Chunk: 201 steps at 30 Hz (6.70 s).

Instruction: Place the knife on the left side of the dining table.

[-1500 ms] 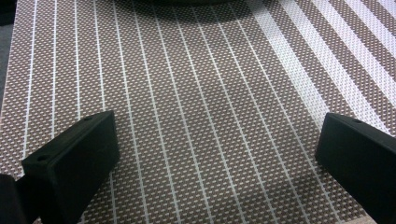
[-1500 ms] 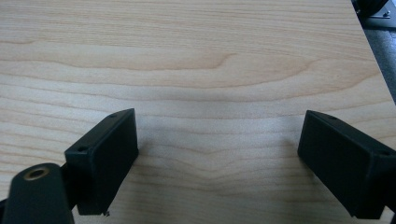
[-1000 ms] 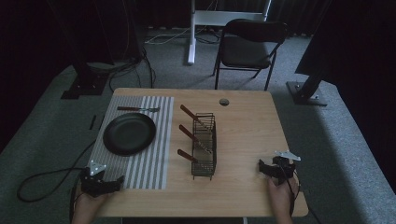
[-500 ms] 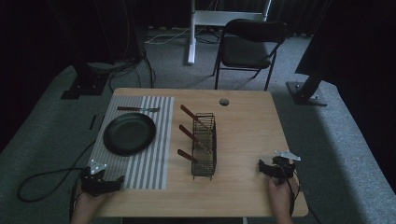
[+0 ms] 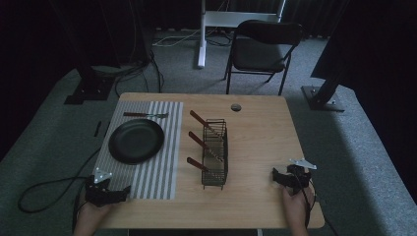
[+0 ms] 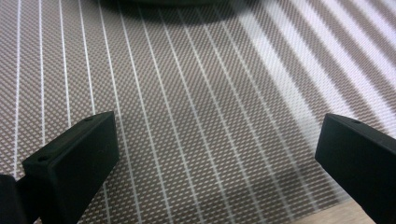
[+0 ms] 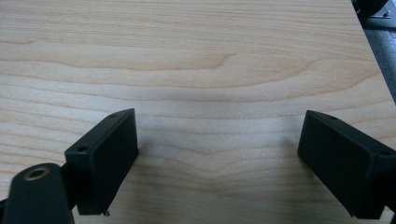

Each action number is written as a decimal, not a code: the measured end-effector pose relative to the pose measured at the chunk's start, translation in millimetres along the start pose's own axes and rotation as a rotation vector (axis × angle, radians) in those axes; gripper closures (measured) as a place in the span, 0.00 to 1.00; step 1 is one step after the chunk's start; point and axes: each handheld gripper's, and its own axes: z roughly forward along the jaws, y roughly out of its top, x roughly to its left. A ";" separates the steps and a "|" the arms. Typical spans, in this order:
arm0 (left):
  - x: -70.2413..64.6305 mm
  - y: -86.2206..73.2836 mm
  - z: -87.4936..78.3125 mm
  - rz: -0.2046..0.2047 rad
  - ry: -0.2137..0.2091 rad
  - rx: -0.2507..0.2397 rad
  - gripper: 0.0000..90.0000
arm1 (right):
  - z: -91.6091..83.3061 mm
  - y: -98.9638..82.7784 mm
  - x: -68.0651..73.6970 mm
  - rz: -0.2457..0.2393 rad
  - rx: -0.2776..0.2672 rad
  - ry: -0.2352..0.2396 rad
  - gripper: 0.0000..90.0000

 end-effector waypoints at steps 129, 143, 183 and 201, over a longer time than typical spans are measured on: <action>-154.5 206.0 22.3 0.089 -0.534 -0.135 0.80 | -0.5 -0.6 0.4 -0.004 -0.003 0.002 0.13; -158.2 203.3 15.8 0.064 -0.594 -0.198 0.85 | -0.4 -0.5 0.3 -0.005 -0.004 0.002 0.13; -153.9 209.9 -94.2 0.193 -0.605 -0.431 0.91 | -0.5 -0.5 0.5 -0.003 -0.001 0.002 0.13; -104.7 195.5 -115.0 0.117 -0.494 -0.473 0.91 | -0.5 -0.5 0.4 -0.004 -0.003 0.002 0.13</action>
